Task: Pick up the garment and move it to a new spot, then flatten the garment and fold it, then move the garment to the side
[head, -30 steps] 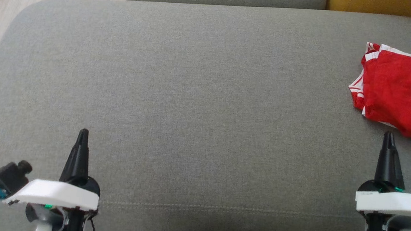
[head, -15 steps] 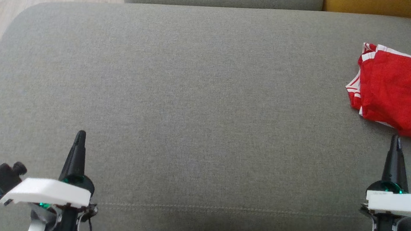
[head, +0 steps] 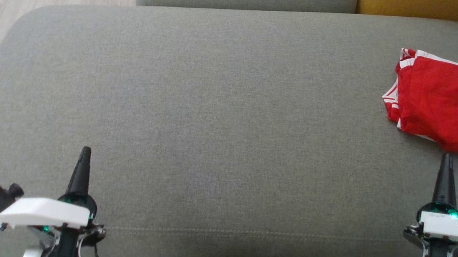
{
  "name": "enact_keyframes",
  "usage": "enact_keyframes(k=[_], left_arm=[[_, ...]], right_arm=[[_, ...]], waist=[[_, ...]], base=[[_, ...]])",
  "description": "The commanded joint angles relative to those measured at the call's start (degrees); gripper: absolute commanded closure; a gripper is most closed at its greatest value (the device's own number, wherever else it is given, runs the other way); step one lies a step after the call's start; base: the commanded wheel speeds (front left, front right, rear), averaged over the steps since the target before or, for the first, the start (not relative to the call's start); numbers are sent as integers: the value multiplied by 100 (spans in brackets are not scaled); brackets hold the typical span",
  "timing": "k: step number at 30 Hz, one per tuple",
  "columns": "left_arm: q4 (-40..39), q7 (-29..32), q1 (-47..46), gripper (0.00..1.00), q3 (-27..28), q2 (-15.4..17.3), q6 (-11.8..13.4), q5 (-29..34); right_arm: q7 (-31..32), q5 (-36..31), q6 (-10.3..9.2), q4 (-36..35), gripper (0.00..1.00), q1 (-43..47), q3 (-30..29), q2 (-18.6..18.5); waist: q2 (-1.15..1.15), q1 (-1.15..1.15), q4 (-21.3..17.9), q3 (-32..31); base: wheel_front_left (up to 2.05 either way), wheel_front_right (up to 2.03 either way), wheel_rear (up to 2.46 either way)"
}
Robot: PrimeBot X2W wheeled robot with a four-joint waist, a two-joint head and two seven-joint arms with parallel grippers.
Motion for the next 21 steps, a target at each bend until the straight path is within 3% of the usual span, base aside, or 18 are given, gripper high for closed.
enact_keyframes(k=[1,21], left_arm=[[-150,35,-338,100,176,109,-51,-136],[58,370,-435,100,388,118,-130,-1348]], right_arm=[[49,180,15,-180,100,-113,50,-17],[384,1734,18,-164,100,-83,-71,-14]], waist=[[0,0,-3,-3],[0,0,-61,-58]], base=[[0,0,0],[0,0,0]])
